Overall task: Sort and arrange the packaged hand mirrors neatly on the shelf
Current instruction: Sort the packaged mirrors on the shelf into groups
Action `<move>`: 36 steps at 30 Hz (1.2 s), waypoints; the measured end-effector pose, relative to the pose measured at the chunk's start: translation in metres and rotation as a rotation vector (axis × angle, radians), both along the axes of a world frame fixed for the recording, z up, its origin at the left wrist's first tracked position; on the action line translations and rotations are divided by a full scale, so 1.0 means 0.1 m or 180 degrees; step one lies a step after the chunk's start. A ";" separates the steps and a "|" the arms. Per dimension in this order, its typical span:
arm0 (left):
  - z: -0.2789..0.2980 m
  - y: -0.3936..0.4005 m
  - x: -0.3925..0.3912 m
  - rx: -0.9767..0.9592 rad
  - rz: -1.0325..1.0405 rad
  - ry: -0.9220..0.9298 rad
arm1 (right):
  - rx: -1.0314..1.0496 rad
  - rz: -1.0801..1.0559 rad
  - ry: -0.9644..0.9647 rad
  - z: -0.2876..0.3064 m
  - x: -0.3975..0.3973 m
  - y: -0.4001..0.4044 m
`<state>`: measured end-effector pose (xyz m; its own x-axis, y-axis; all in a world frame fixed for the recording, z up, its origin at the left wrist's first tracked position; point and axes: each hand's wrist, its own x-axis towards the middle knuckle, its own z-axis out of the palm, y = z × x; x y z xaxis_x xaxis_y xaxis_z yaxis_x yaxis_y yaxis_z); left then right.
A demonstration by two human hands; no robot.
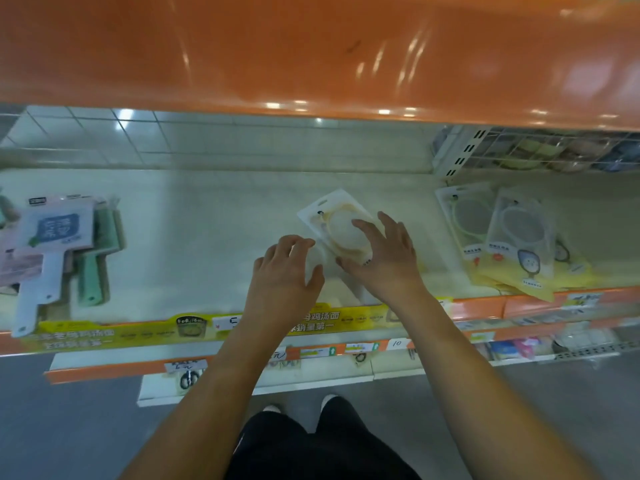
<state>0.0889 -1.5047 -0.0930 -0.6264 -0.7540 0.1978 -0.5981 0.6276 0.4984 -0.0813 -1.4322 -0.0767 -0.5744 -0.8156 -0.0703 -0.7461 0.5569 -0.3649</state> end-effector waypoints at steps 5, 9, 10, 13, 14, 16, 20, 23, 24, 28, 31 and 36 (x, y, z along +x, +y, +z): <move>0.03 0.01 -0.06 0.0010 0.0049 -0.0005 | 0.0521 -0.0033 -0.0099 -0.07 -0.09 -0.05; 0.03 0.00 -0.04 -0.0082 0.0151 -0.0070 | 0.0694 0.0011 -0.0069 -0.03 -0.09 -0.11; 0.05 0.01 -0.07 -0.0089 0.0170 -0.0082 | 0.0725 0.0023 -0.0042 0.00 -0.10 -0.12; 0.11 0.05 -0.16 -0.0089 0.0216 -0.0082 | 0.0800 0.0077 0.0036 0.03 -0.15 -0.14; 0.12 0.07 -0.18 -0.0084 0.0243 -0.0097 | 0.0809 0.0097 0.0045 0.03 -0.17 -0.14; 0.11 0.12 -0.19 -0.0071 0.0319 -0.0140 | 0.0802 0.0133 0.0047 0.03 -0.19 -0.14; 0.13 0.20 -0.22 -0.0065 0.0508 -0.0187 | 0.0746 0.0239 0.0088 0.02 -0.23 -0.13; 0.16 0.27 -0.24 -0.0056 0.0634 -0.0189 | 0.0707 0.0355 0.0139 0.01 -0.23 -0.12; 0.16 0.29 -0.25 -0.0082 0.0664 -0.0178 | 0.0663 0.0377 0.0154 0.01 -0.23 -0.11; 0.17 0.40 -0.28 -0.0213 0.0764 -0.0185 | 0.0484 0.0477 0.0192 0.00 -0.25 -0.06; 0.18 0.45 -0.27 -0.0172 0.0920 -0.0216 | 0.0408 0.0562 0.0198 0.01 -0.28 -0.05; 0.20 0.55 -0.23 -0.0106 0.1139 -0.0225 | 0.0234 0.0697 0.0153 0.01 -0.31 -0.05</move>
<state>0.0657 -1.4501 -0.0731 -0.3370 -0.9218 0.1916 -0.8150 0.3875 0.4309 -0.1126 -1.4367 -0.0762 -0.3884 -0.9148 -0.1109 -0.8676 0.4036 -0.2906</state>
